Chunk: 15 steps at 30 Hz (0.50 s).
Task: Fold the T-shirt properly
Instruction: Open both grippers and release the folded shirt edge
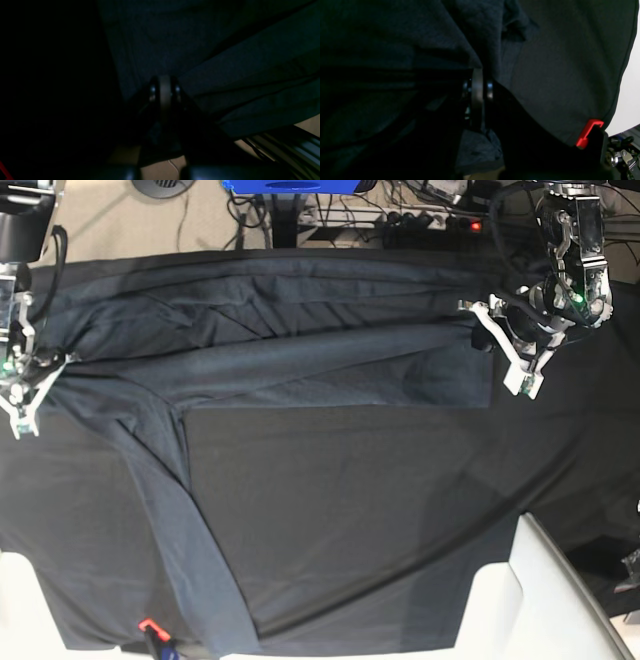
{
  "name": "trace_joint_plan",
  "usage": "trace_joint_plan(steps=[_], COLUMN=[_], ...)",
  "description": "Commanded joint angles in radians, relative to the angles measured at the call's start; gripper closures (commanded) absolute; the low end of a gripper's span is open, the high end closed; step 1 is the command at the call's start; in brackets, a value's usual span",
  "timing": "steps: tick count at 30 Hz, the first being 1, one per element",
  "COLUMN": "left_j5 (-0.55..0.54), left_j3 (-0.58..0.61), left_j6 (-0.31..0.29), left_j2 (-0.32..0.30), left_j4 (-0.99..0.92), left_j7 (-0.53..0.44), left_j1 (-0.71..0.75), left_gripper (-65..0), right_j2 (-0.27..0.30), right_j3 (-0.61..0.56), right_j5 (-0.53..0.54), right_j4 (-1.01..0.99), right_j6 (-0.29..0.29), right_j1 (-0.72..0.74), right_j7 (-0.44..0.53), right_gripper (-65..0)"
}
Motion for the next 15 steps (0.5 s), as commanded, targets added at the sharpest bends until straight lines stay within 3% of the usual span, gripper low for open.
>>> trace_joint_plan(steps=[1,13,15], left_j5=[-0.007,-0.007,-0.007], left_j3=[-0.008,-0.004,-0.004], left_j6=[-0.001,-0.001,-0.001], left_j2=[-0.014,-0.014,-0.015], left_j4=[0.014,0.014,0.014], left_j7=[-0.012,-0.012,-0.012], left_j1=[-0.004,0.001,0.003], left_gripper=[0.0,0.0,0.0], right_j2=[0.019,0.018,0.014], right_j3=[0.007,0.007,0.009], right_j5=[-0.011,-0.011,-0.011], right_j4=[0.017,0.013,0.018], right_j6=[-0.011,-0.011,-0.011], right_j1=[0.009,0.007,0.007], right_j7=[0.007,0.007,0.007], right_gripper=[-0.6,-1.1,-4.4])
